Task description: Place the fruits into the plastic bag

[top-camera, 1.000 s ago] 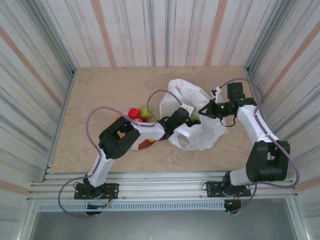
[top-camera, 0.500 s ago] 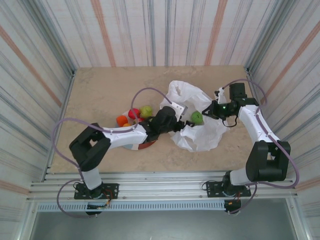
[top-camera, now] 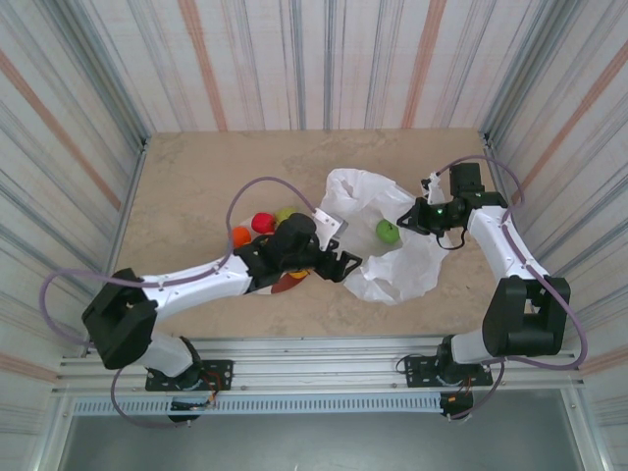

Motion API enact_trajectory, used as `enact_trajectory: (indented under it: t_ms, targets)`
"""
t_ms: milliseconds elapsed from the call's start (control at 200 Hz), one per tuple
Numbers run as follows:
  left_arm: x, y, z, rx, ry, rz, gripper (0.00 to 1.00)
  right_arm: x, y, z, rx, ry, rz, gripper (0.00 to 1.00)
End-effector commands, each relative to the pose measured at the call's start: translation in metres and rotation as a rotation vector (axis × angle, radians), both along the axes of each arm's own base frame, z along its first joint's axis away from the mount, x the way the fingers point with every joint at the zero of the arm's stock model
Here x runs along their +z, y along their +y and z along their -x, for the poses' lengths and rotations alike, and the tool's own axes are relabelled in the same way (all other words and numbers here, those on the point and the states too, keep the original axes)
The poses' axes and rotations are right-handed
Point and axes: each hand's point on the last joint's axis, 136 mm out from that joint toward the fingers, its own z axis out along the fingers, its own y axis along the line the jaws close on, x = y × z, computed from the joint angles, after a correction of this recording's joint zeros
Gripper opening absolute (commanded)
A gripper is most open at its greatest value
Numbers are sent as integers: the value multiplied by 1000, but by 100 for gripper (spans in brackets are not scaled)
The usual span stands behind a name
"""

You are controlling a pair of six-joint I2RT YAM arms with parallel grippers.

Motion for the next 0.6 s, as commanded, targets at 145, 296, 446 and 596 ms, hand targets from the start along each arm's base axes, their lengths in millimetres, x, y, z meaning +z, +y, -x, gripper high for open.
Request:
enact_trajectory:
  t_ms: [145,296,446,596]
  targets:
    - [9,30,35,-141,88,-3,86,-1,6,-1,13,11,17,0]
    - [23,54,43,-154,116,54,87,-3,11,-3,22,16,16,0]
    - [24,95,31,-35,128,38,87,-4,12,-5,22,16,17,0]
    - [12,165,1,272,148,-94,87,-6,8,-4,22,9,54,0]
